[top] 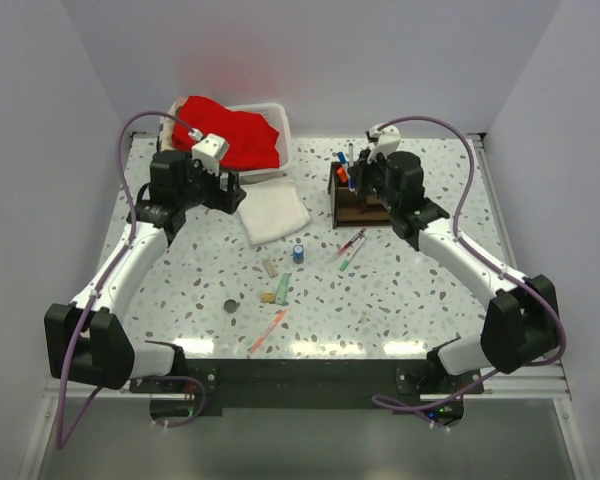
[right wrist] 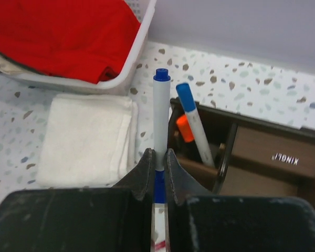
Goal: Sort the stationery into containers
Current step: Place the pen in the storage box, then pick up the pen from the center of the board.
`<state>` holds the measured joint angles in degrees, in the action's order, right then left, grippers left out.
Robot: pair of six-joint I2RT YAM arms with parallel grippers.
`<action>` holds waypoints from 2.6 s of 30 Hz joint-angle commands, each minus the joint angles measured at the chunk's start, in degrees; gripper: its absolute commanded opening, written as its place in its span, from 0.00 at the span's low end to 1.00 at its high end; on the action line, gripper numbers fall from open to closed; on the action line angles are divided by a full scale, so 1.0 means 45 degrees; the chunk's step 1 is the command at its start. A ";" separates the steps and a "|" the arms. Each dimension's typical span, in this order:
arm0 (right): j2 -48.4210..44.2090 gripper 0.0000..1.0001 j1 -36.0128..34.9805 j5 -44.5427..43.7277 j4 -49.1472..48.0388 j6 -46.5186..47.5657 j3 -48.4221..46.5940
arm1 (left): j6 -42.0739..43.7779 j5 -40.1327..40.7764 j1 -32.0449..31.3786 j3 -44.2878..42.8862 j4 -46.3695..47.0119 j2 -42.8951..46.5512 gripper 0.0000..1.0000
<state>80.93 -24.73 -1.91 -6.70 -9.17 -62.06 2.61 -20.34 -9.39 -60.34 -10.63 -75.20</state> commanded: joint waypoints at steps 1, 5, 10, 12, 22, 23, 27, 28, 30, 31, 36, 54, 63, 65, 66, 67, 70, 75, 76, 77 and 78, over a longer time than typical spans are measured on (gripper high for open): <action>0.0979 0.00 -0.0031 0.0190 -0.4349 0.2798 0.0023 | 0.0591 0.0163 0.0055 -0.0557 -0.0195 -0.0066 0.88; 0.1820 0.00 0.0027 0.0015 -0.5034 0.3072 -0.0114 | 0.0650 0.0242 0.0055 -0.0498 -0.0235 -0.0105 0.88; 0.2309 0.00 0.0124 -0.0336 -0.5405 0.3170 0.0002 | 0.0670 0.0242 0.0055 -0.0576 -0.0313 -0.0222 0.88; 0.2426 0.00 0.0144 -0.0570 -0.5698 0.3190 0.0100 | 0.0689 0.0242 0.0055 -0.0674 -0.0352 -0.0262 0.88; 0.3071 0.00 0.0456 -0.0903 -0.5953 0.3424 0.0315 | 0.0767 0.0223 0.0055 -0.0791 -0.0469 -0.0399 0.88; 0.3129 0.00 0.0515 -0.0884 -0.5972 0.3405 0.0335 | 0.0748 0.0261 0.0036 -0.0772 -0.0488 -0.0399 0.88; 0.3422 0.00 0.0554 -0.0922 -0.6128 0.3483 0.0451 | 0.0806 0.0301 0.0055 -0.0733 -0.0566 -0.0379 0.88; 0.3481 0.00 0.0574 -0.0961 -0.6167 0.3483 0.0452 | 0.0826 0.0301 0.0055 -0.0733 -0.0567 -0.0379 0.88; 0.3579 0.00 0.0574 -0.0962 -0.6206 0.3522 0.0471 | 0.0806 0.0320 0.0055 -0.0694 -0.0586 -0.0360 0.88; 0.3637 0.00 0.0593 -0.0942 -0.6245 0.3541 0.0491 | 0.0826 0.0320 0.0055 -0.0674 -0.0567 -0.0359 0.88; 0.3930 0.00 0.0613 -0.0981 -0.6460 0.3561 0.0588 | 0.0826 0.0301 0.0055 -0.0557 -0.0547 -0.0321 0.88; -0.0497 0.47 0.0593 -0.1606 -0.3631 0.2683 0.1038 | 0.0611 0.0281 0.0055 -0.0050 0.0077 0.0128 0.88; -0.1109 0.56 0.0750 -0.0418 0.3709 -0.2058 -0.0213 | 0.0104 -0.0167 0.0055 0.0946 0.0488 0.0850 0.88; -0.0817 0.56 0.0750 0.0303 0.4864 -0.3674 0.0447 | 0.0084 -0.0188 0.0055 0.1142 0.0468 0.1045 0.88; -0.0680 0.56 0.0750 0.0404 0.5196 -0.4188 0.0645 | 0.0122 -0.0188 0.0055 0.1181 0.0430 0.1124 0.87; -0.0505 0.56 0.0769 0.0405 0.5722 -0.4734 0.0802 | 0.0161 -0.0129 0.0055 0.1259 0.0352 0.1183 0.88; -0.0074 0.56 0.0789 0.0913 0.5845 -0.6455 0.1641 | 0.0298 -0.0012 0.0055 0.1434 0.0079 0.1495 0.88; 0.0999 0.50 0.0789 0.0193 0.7189 -0.8252 0.1157 | 0.0318 0.0086 0.0074 0.1942 -0.0059 0.2042 0.88; 0.1233 0.47 0.0789 -0.0370 0.7830 -0.8507 0.0942 | 0.0279 0.0086 0.0074 0.2079 -0.0078 0.2120 0.88; 0.1409 0.45 0.0769 -0.0550 0.8030 -0.9051 0.0611 | 0.0279 0.0105 0.0094 0.2157 -0.0175 0.2256 0.88; 0.1798 0.44 0.0789 -0.0552 0.8070 -0.9250 0.0473 | 0.0298 0.0086 0.0094 0.2197 -0.0195 0.2335 0.88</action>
<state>86.74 -21.39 -1.10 24.05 -40.80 -54.59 4.10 -19.79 -9.39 -51.75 -11.84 -67.00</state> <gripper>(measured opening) 0.463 0.880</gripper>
